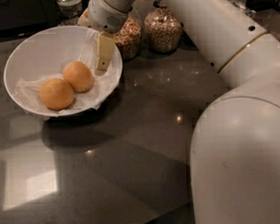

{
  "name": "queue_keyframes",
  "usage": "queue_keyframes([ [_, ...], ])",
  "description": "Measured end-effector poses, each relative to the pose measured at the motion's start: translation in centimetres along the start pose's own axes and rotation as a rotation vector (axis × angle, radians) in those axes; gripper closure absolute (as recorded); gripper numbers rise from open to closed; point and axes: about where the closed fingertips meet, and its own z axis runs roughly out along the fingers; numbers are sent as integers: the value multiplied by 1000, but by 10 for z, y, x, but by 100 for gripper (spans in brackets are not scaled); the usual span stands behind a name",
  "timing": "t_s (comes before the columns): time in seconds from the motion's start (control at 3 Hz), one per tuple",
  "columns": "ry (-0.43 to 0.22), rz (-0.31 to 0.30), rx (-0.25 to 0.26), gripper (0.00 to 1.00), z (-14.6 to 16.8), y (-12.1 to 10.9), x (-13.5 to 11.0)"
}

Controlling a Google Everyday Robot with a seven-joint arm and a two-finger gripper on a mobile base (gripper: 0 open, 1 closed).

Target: Pick orange from white bowl

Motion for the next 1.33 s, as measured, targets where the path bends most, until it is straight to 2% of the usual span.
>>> queue_keyframes([
  [0.33,-2,-18,-36,0,14,-1,-8],
  [0.67,-2,-19,-37,0,15,-1,-8],
  [1.33,-59,-37,-128,0,57,8,-24],
])
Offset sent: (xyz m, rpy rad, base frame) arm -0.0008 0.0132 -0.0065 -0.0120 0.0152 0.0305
